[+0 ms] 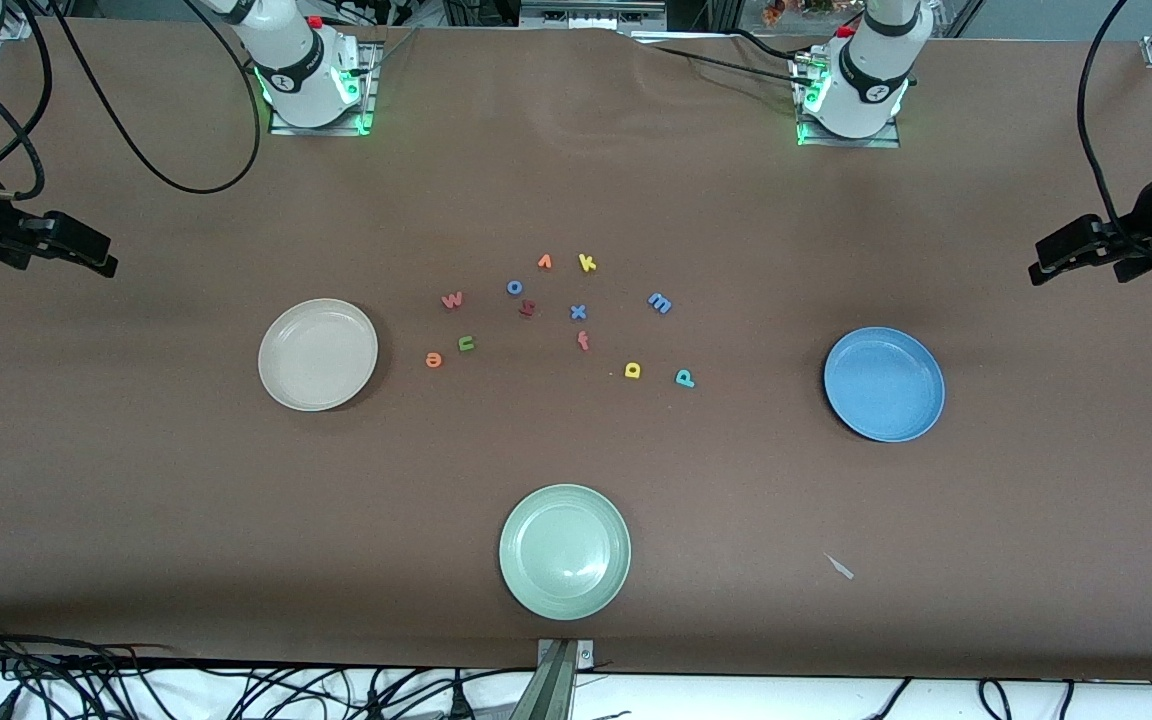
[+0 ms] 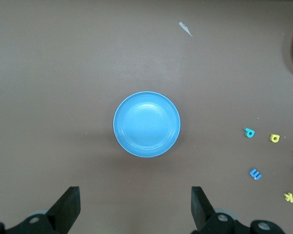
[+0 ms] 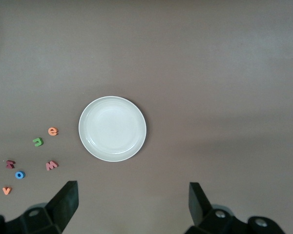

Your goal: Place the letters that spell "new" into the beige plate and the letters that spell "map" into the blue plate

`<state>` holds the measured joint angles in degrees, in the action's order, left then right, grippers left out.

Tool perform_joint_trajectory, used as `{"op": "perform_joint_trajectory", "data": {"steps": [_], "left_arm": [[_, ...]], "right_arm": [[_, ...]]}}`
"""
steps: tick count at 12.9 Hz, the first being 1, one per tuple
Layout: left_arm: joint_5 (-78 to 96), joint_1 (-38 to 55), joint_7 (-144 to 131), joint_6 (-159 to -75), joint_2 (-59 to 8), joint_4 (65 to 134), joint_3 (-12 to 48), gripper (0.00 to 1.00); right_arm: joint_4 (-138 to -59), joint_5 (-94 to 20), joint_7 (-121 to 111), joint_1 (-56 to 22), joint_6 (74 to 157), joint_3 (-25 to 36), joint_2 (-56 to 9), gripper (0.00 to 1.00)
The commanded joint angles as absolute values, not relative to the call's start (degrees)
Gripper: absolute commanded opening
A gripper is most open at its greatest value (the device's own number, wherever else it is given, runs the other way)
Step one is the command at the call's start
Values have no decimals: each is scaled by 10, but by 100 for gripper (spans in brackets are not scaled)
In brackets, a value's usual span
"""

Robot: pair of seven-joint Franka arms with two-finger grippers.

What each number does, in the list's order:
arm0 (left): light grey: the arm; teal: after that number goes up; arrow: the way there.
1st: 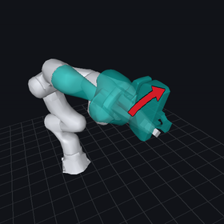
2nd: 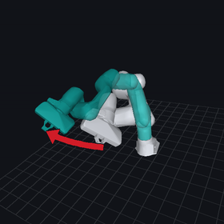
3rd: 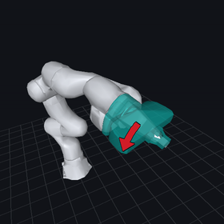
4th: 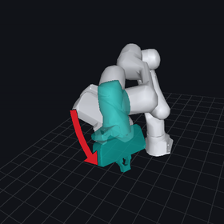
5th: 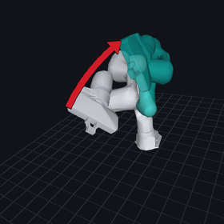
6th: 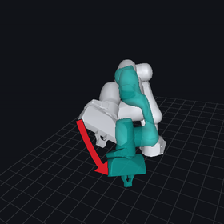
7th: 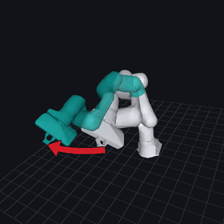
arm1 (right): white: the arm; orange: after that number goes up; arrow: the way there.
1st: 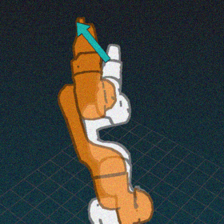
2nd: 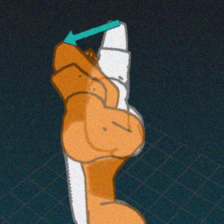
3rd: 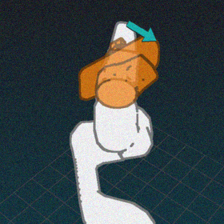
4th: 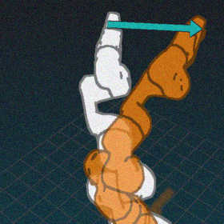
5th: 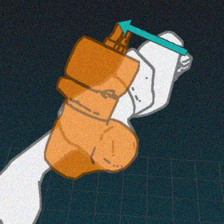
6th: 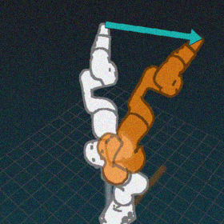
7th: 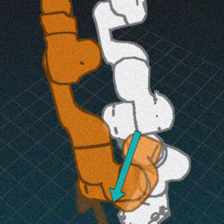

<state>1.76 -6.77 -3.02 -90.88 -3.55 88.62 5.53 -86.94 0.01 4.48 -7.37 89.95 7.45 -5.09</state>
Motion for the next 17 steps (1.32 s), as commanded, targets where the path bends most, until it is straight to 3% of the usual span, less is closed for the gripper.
{"op": "perform_joint_trajectory", "data": {"steps": [1, 17], "left_arm": [[24, -69, -23, -909, -31, 891, 56, 100], [24, -68, -23, -910, -32, 891, 56, 100]], "right_arm": [[-854, 5, 41, -74, 891, 76, -56, 100], [-854, -3, 40, -81, 892, 64, -53, 100]]}}
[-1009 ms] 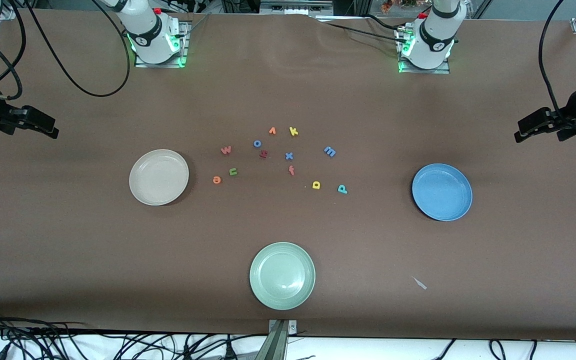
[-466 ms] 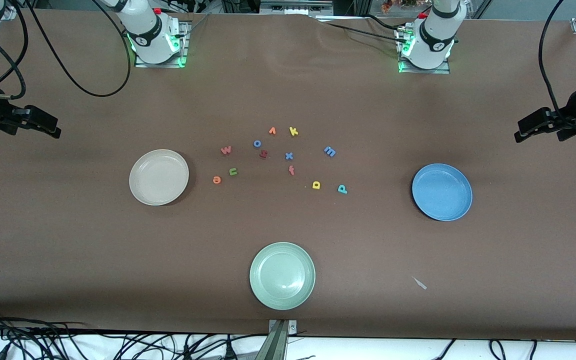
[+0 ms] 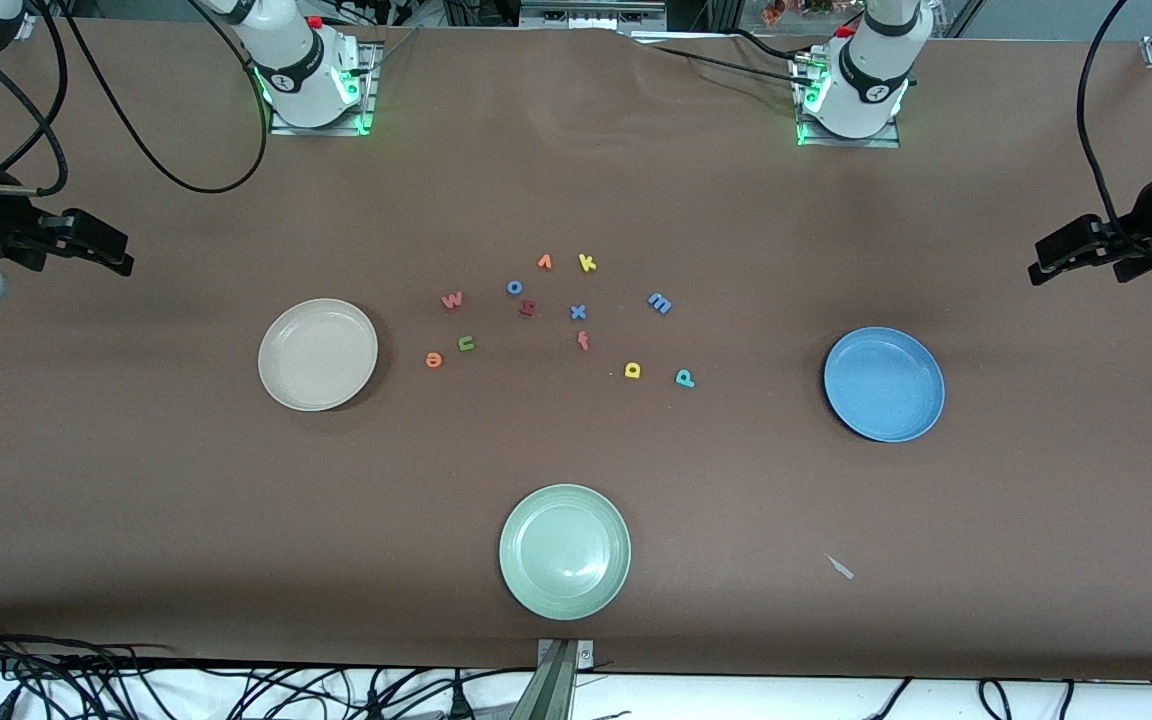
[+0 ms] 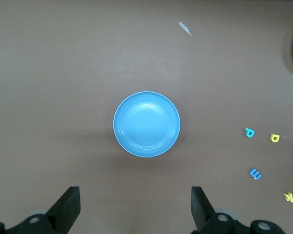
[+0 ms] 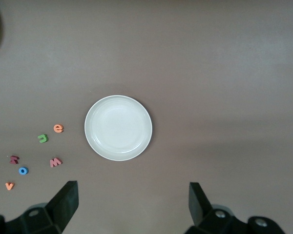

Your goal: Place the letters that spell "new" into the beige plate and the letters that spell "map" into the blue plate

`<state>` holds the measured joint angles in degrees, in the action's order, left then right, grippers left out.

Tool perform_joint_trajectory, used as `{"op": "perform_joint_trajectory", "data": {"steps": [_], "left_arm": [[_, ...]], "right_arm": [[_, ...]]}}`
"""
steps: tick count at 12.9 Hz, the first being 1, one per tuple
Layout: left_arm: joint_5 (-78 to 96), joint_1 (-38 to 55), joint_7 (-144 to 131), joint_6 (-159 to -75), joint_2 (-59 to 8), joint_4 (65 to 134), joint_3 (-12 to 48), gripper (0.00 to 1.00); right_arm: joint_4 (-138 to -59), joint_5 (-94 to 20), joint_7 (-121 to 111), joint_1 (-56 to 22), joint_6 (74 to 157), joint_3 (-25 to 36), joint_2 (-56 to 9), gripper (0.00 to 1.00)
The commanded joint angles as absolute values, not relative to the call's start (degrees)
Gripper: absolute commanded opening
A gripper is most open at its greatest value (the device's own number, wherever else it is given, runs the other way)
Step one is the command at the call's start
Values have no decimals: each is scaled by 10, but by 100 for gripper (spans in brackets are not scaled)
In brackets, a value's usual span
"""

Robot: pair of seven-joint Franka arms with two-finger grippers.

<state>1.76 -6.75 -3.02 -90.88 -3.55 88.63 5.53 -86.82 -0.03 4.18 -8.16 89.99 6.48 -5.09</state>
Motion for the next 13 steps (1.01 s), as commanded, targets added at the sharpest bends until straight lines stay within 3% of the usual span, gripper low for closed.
{"op": "perform_joint_trajectory", "data": {"steps": [1, 13], "left_arm": [[24, -66, -24, -910, -32, 891, 57, 100], [24, -65, -23, -910, -32, 891, 57, 100]], "right_arm": [[-854, -3, 40, -81, 892, 64, -53, 100], [-854, -10, 41, -81, 894, 63, -53, 100]]}}
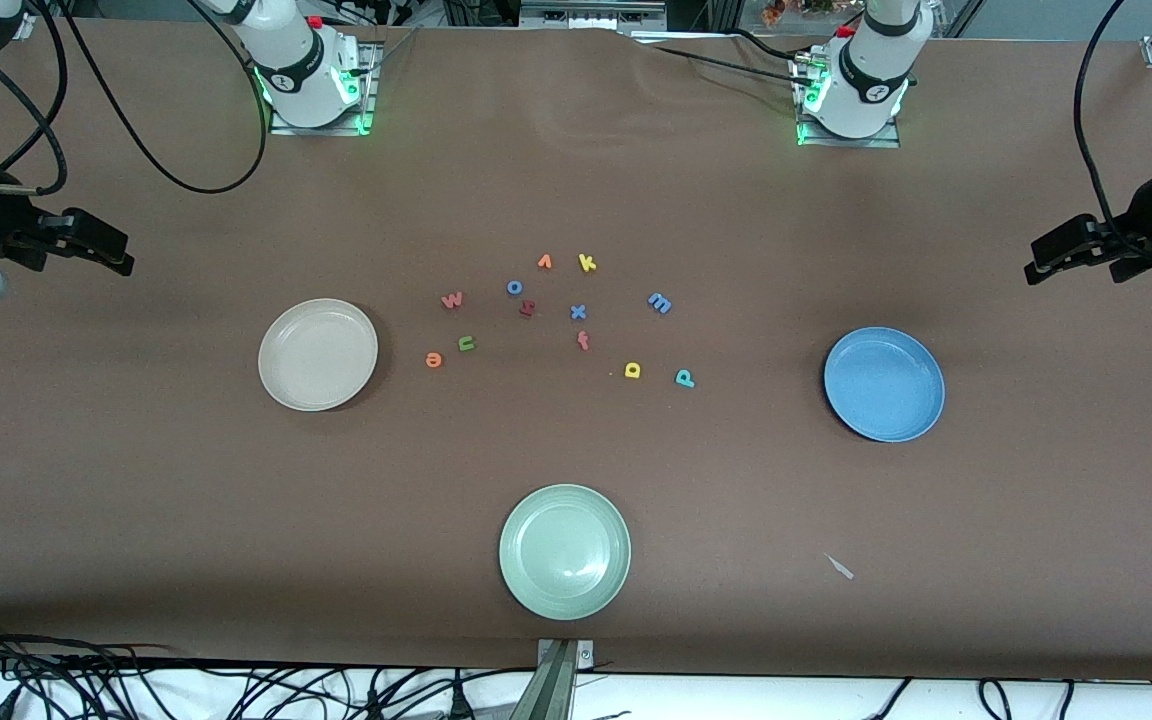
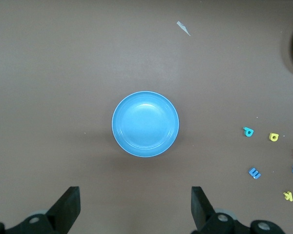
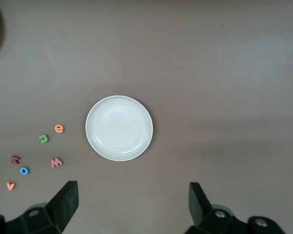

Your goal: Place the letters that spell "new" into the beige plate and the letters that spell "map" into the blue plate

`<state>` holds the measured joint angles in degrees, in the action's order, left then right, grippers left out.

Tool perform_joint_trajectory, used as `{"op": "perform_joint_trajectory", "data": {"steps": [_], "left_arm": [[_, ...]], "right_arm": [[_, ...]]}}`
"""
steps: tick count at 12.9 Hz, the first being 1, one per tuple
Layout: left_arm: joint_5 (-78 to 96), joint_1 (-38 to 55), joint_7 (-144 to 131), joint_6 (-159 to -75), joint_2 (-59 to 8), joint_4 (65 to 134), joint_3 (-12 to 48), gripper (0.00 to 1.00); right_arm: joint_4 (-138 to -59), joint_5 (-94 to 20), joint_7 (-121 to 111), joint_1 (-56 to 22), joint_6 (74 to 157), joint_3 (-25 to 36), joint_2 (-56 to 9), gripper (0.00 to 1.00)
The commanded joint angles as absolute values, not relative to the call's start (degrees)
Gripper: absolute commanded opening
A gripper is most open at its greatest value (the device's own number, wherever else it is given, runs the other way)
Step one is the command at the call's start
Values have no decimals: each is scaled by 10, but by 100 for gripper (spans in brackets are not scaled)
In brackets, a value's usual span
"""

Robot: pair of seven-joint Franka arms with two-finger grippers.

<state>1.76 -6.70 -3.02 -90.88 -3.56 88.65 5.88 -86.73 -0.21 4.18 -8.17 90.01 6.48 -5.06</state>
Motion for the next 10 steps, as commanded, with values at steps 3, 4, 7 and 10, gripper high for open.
{"op": "perform_joint_trajectory", "data": {"steps": [3, 4, 7, 10], "left_arm": [[24, -65, -23, -911, -32, 891, 57, 100], [24, -65, -23, -910, -32, 891, 57, 100], [24, -65, -24, -910, -32, 891, 57, 100], [24, -65, -24, -911, -32, 891, 57, 100]], "right_arm": [[-854, -11, 41, -81, 893, 63, -53, 100], [-853, -11, 41, -81, 893, 63, -53, 100], [-853, -11, 43, -81, 894, 63, -53, 100], [-853, -11, 49, -81, 895, 62, -53, 100]]}}
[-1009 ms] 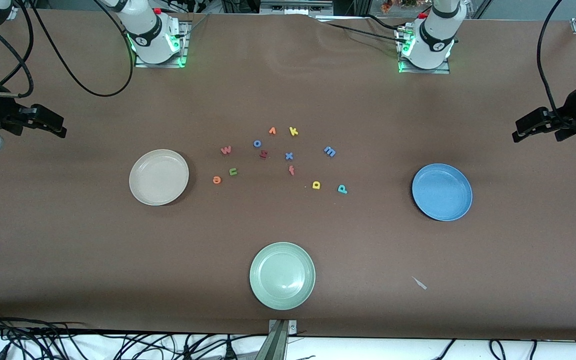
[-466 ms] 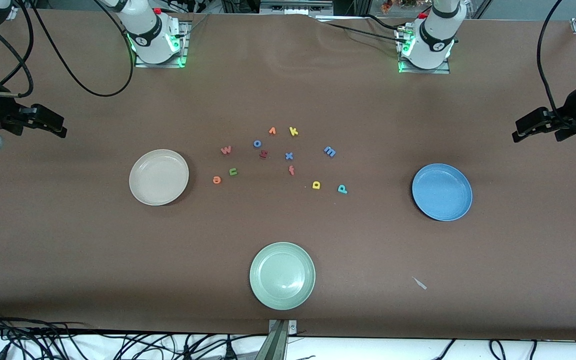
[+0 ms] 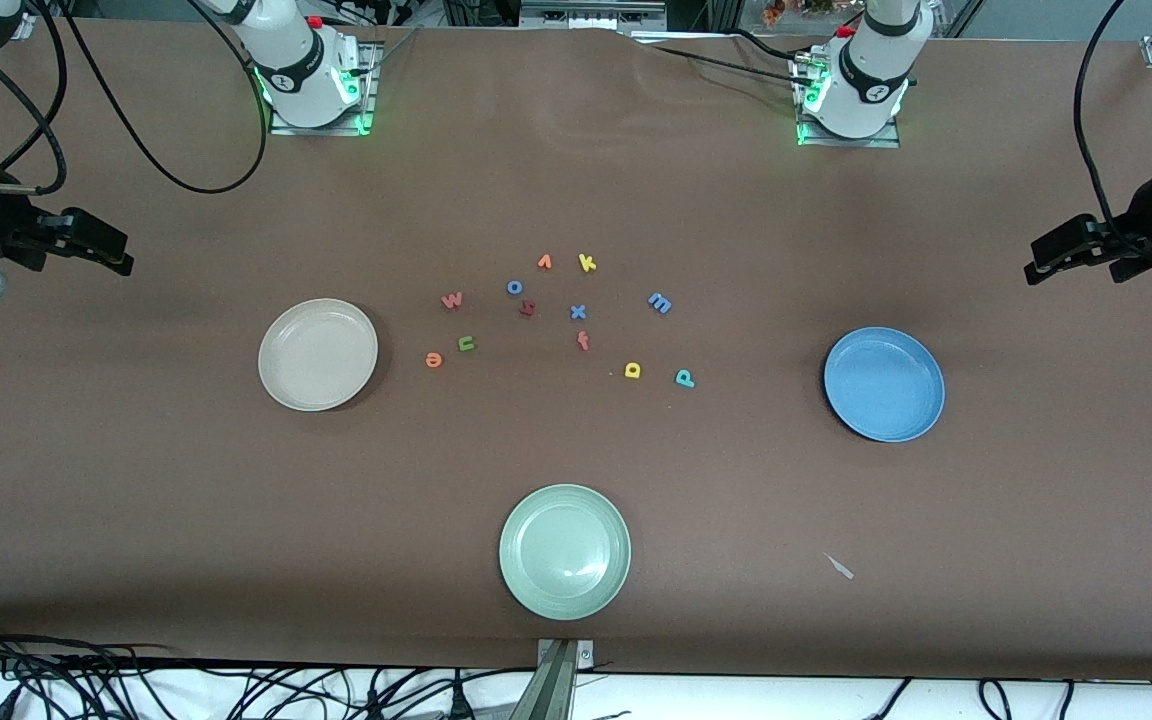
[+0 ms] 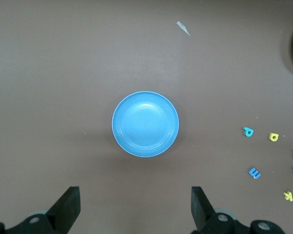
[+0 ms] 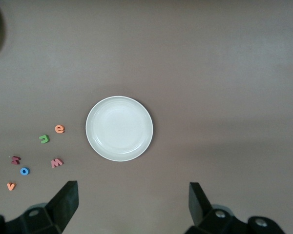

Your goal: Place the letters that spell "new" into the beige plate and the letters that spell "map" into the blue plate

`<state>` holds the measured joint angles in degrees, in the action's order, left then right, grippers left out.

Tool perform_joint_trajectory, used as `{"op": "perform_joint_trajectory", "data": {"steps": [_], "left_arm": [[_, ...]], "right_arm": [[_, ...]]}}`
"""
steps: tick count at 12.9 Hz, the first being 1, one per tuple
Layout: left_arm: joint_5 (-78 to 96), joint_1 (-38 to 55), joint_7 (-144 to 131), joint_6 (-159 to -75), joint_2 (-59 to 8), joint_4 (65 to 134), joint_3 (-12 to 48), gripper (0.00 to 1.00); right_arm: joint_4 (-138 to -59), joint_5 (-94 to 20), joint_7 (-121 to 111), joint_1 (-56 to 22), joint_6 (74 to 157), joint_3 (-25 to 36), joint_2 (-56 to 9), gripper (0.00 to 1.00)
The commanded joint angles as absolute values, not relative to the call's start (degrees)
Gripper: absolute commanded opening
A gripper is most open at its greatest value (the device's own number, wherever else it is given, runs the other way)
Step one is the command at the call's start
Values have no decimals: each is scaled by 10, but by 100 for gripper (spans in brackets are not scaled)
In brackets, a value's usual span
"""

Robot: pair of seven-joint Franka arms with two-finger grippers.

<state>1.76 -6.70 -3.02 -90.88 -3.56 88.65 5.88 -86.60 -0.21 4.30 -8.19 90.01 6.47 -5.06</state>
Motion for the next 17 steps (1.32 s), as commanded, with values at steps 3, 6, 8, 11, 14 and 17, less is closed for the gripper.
{"op": "perform_joint_trajectory", "data": {"steps": [3, 6, 8, 11, 14, 17], "left_arm": [[24, -65, -23, -911, -32, 892, 57, 100], [24, -65, -24, -911, -32, 892, 57, 100], [24, -65, -24, -910, -32, 892, 57, 100], [24, -65, -23, -910, -32, 892, 57, 100], [24, -65, -23, -910, -32, 893, 57, 100], [24, -65, -23, -910, -32, 893, 57, 100]], "right_arm": [[-853, -21, 49, -81, 896, 62, -53, 100], [-853, -21, 43, -81, 896, 63, -53, 100], [-853, -21, 43, -81, 896, 62, -53, 100], [-853, -21, 41, -81, 896, 63, -54, 100], [-853, -21, 41, -81, 896, 62, -54, 100], [-853, -21, 40, -81, 896, 63, -54, 100]]}}
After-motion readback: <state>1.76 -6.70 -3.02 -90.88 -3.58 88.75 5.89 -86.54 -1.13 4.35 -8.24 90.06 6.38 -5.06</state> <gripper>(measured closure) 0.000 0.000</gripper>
